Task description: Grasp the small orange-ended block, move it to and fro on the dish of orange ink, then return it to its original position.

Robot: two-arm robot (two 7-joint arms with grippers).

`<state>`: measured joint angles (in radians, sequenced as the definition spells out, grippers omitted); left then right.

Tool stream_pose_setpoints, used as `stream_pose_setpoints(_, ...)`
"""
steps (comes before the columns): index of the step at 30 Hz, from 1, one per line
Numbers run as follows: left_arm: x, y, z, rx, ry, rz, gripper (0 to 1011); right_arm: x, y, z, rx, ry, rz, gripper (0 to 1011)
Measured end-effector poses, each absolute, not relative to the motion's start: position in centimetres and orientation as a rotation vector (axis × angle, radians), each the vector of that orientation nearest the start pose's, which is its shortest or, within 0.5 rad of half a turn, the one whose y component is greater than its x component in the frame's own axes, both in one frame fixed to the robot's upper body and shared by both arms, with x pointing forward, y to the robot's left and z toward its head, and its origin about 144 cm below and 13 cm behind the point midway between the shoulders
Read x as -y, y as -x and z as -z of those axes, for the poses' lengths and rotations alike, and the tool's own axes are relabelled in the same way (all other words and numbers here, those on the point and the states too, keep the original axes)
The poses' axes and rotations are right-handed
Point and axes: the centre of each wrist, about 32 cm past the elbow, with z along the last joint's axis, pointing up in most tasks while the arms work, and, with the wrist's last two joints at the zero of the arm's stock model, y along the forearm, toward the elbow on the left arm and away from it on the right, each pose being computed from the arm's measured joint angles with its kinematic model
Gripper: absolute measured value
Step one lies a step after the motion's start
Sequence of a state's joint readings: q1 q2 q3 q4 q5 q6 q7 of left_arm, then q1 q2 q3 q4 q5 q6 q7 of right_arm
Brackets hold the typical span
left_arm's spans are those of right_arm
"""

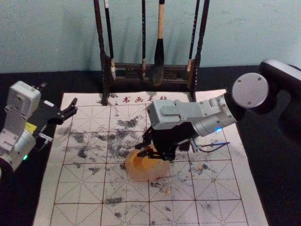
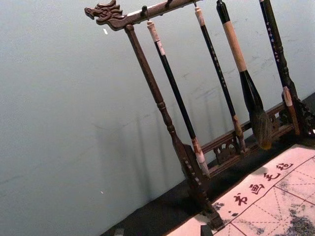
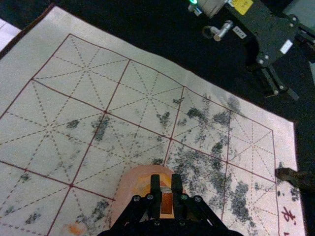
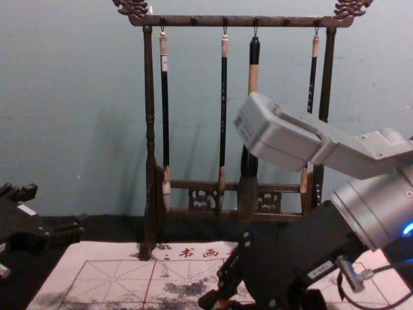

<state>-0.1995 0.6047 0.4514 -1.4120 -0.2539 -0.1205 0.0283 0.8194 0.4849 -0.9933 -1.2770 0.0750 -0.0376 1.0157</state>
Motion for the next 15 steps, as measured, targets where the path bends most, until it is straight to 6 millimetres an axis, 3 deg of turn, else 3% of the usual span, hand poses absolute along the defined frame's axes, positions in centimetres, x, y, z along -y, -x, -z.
stream_pose_setpoints(15,-30.97,-48.86,-113.98,0.285,-0.305,-1.248,1001,17.68,-59.70,-124.49,0.449,0.708,-0.040,136)
